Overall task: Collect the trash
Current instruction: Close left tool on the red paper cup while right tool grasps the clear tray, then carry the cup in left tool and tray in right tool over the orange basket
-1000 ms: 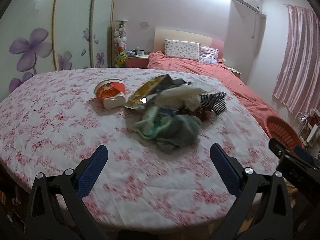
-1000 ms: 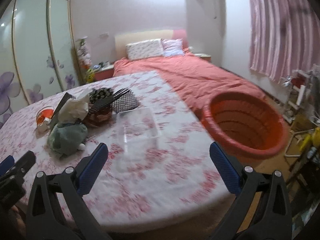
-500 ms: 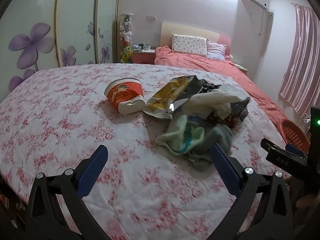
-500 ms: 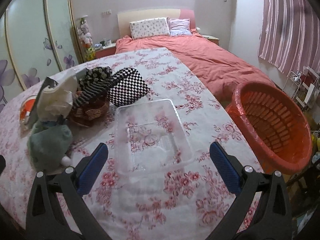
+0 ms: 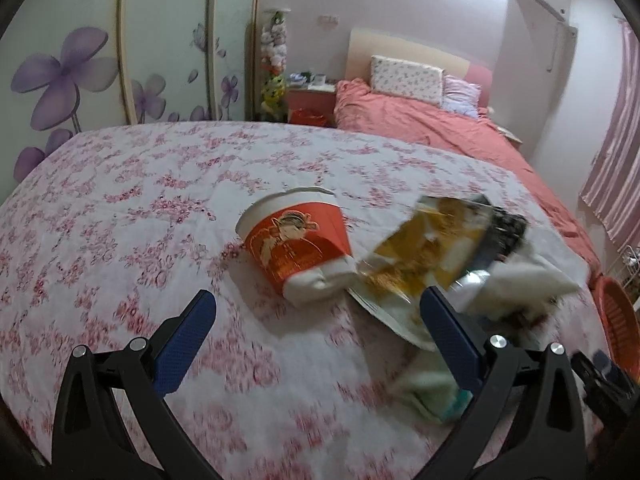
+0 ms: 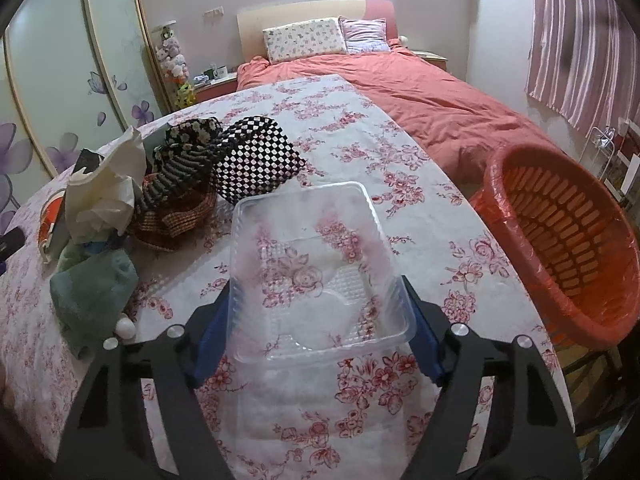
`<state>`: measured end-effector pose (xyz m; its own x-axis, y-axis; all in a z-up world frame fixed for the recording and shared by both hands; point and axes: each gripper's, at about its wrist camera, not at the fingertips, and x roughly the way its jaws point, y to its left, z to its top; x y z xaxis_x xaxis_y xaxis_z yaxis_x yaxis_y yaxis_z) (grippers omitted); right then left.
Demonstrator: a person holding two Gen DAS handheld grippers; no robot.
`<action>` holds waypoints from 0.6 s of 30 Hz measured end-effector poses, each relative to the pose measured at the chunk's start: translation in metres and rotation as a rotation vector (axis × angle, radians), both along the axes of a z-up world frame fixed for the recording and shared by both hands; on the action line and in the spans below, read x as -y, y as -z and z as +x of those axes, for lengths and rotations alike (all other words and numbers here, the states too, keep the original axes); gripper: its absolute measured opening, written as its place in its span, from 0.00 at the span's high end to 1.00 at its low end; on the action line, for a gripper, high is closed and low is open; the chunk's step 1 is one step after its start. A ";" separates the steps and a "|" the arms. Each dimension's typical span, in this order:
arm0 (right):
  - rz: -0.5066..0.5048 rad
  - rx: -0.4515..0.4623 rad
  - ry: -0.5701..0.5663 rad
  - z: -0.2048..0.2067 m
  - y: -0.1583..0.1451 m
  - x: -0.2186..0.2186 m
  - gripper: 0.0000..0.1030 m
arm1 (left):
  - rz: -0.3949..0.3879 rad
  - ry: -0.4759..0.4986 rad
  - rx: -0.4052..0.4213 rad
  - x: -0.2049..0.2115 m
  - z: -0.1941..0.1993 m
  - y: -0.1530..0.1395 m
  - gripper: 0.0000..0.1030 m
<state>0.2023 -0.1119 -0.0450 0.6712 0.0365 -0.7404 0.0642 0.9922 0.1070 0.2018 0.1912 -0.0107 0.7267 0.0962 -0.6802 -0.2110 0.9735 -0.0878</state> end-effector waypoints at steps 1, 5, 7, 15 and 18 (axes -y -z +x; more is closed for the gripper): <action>0.000 0.003 0.002 -0.001 -0.001 0.001 0.28 | -0.004 -0.008 -0.008 -0.003 0.004 0.002 0.02; -0.007 0.009 0.005 -0.004 -0.004 0.003 0.28 | -0.019 -0.043 -0.043 -0.010 0.027 0.008 0.03; -0.010 0.011 0.004 -0.004 -0.005 0.004 0.28 | -0.014 -0.057 -0.065 -0.012 0.038 0.011 0.03; -0.014 0.011 0.007 -0.005 -0.008 0.009 0.28 | -0.003 -0.093 -0.134 -0.018 0.061 0.023 0.15; -0.013 0.013 0.008 -0.005 -0.008 0.010 0.28 | -0.014 -0.089 -0.148 -0.020 0.065 0.027 0.22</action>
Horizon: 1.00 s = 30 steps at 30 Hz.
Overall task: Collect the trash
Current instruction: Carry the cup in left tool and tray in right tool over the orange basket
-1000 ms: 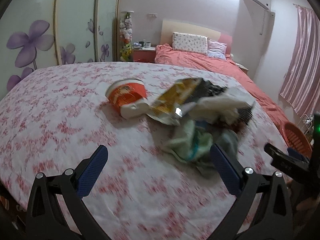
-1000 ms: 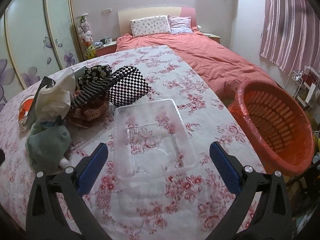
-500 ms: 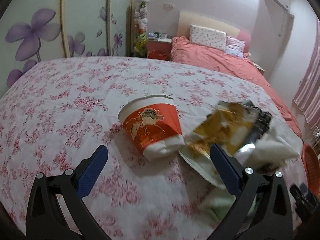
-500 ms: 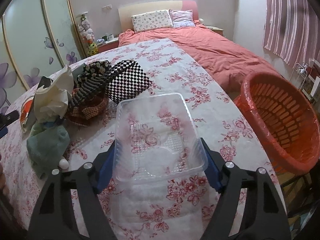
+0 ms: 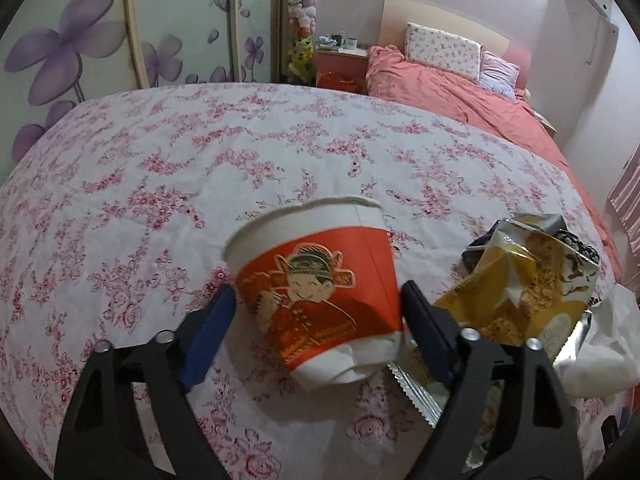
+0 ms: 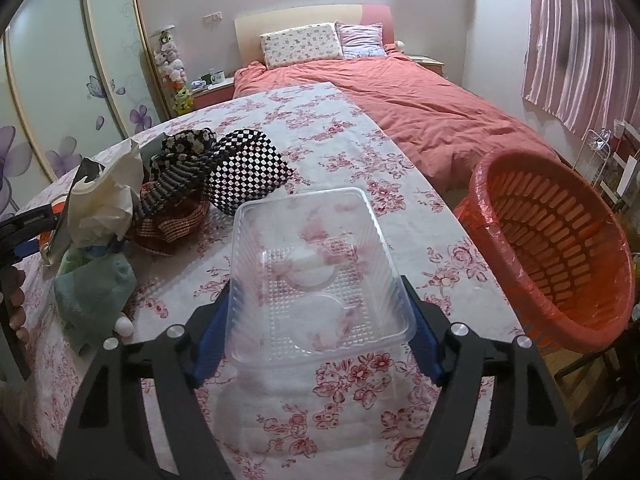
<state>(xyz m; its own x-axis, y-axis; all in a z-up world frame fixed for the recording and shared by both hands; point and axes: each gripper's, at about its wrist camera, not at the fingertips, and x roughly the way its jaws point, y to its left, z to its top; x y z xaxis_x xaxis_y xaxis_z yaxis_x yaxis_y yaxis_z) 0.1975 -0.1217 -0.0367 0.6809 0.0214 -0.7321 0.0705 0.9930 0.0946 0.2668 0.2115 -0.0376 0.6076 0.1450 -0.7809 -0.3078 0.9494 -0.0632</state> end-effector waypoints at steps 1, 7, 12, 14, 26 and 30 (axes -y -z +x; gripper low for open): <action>-0.001 0.001 0.000 0.000 0.000 0.000 0.28 | 0.006 0.001 0.005 0.001 0.000 0.000 0.22; -0.005 0.010 0.003 -0.002 -0.003 0.004 0.28 | 0.023 0.012 0.013 0.002 0.000 0.000 0.23; -0.007 0.024 0.010 -0.006 -0.008 0.007 0.28 | 0.040 0.022 0.047 0.002 -0.008 -0.010 0.23; -0.003 0.032 0.015 -0.007 -0.011 0.010 0.28 | 0.045 0.031 0.069 0.003 -0.013 -0.017 0.23; 0.007 0.142 0.073 -0.028 -0.048 0.044 0.28 | 0.017 0.199 0.216 0.068 -0.048 -0.078 0.23; 0.004 0.187 0.119 -0.039 -0.065 0.065 0.28 | -0.003 0.310 0.258 0.108 -0.060 -0.095 0.23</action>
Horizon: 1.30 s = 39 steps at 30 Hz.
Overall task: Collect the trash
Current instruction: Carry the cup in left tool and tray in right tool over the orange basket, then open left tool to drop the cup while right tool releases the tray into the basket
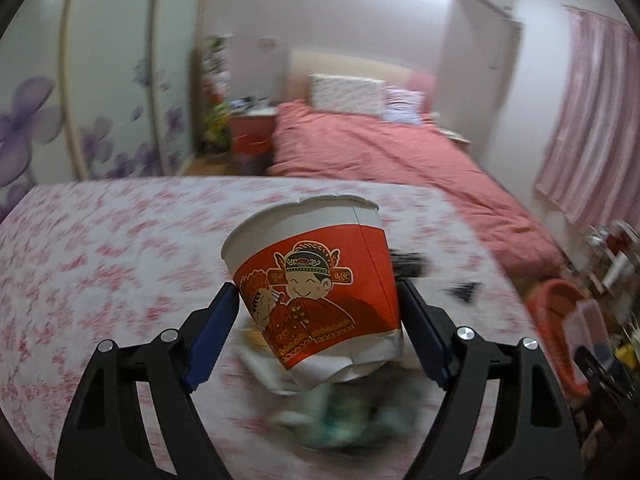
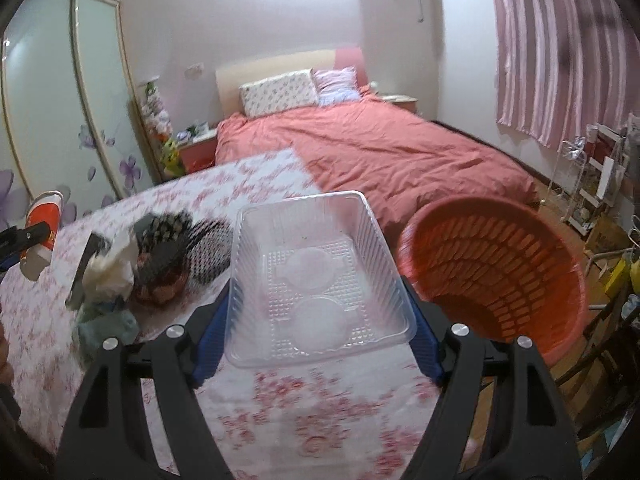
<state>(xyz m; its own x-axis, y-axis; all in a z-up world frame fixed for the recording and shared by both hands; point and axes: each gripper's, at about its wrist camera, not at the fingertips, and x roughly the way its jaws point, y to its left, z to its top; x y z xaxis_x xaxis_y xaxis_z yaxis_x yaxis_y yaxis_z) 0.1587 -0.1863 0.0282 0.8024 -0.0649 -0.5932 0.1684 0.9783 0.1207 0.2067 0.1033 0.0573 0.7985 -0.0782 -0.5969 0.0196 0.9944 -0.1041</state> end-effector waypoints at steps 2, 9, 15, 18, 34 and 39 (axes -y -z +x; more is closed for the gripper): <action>0.007 0.019 0.029 -0.005 -0.007 0.014 0.28 | -0.002 0.057 0.012 0.022 -0.004 -0.005 0.23; 0.021 0.067 0.156 -0.023 -0.025 0.075 0.28 | -0.042 0.293 0.018 0.110 -0.009 -0.006 0.23; 0.042 0.074 0.253 -0.033 -0.024 0.129 0.28 | -0.060 0.452 -0.025 0.175 -0.003 0.012 0.23; 0.049 0.072 0.284 -0.036 -0.020 0.149 0.28 | -0.076 0.527 -0.051 0.203 -0.002 0.022 0.23; 0.116 0.061 0.352 -0.025 0.000 0.222 0.28 | -0.066 0.696 -0.119 0.300 0.010 0.047 0.23; 0.132 0.057 0.351 -0.015 0.006 0.229 0.28 | -0.050 0.711 -0.143 0.318 0.018 0.055 0.23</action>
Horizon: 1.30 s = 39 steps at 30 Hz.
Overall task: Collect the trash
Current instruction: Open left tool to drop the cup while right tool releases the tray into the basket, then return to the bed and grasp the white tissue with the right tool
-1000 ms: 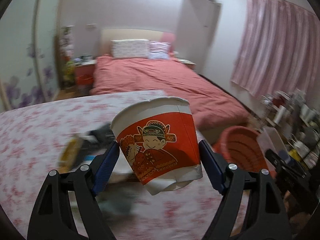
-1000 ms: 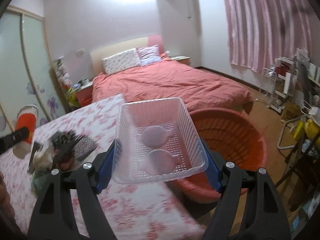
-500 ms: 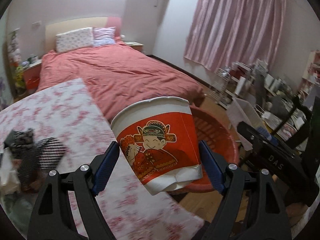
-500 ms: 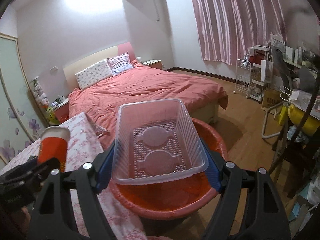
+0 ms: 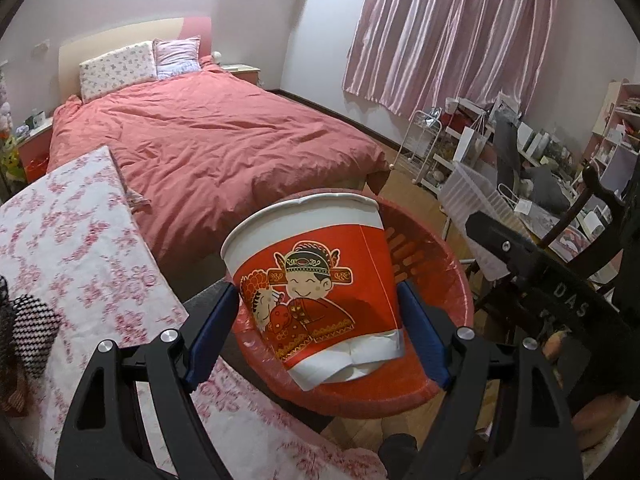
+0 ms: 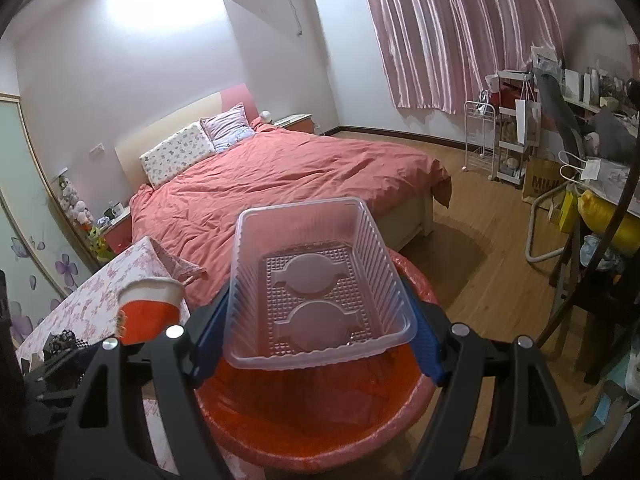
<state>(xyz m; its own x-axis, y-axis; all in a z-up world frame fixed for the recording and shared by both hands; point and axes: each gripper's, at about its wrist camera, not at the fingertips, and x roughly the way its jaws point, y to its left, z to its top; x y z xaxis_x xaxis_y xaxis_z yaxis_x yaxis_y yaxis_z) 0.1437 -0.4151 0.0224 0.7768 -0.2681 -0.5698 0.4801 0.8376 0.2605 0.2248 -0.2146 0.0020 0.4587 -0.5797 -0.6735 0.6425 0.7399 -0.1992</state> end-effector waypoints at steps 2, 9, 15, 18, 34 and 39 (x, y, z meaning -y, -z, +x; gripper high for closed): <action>0.009 0.002 0.002 0.005 0.001 0.001 0.28 | 0.001 0.005 -0.015 0.005 0.003 0.003 0.23; 0.055 0.013 -0.004 0.018 0.008 0.012 0.23 | 0.040 0.014 -0.059 0.016 0.011 0.019 0.21; 0.060 0.007 0.015 0.014 0.012 0.013 0.19 | 0.076 0.006 -0.109 0.014 0.012 0.030 0.16; 0.039 -0.003 0.025 0.011 0.011 0.008 0.19 | 0.085 -0.016 -0.099 0.007 0.011 0.025 0.16; -0.093 -0.010 -0.201 0.012 -0.023 -0.118 0.19 | 0.094 -0.297 0.104 -0.140 -0.030 -0.031 0.16; -0.128 -0.024 -0.335 0.017 -0.024 -0.183 0.20 | 0.105 -0.421 0.131 -0.195 -0.038 -0.037 0.16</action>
<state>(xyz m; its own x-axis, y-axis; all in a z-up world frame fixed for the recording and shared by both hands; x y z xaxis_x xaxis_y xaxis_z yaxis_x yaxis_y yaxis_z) 0.1610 -0.2317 0.0467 0.8207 -0.0706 -0.5670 0.1776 0.9747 0.1357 0.1871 -0.0195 0.0390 0.7253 -0.2560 -0.6391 0.2959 0.9541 -0.0464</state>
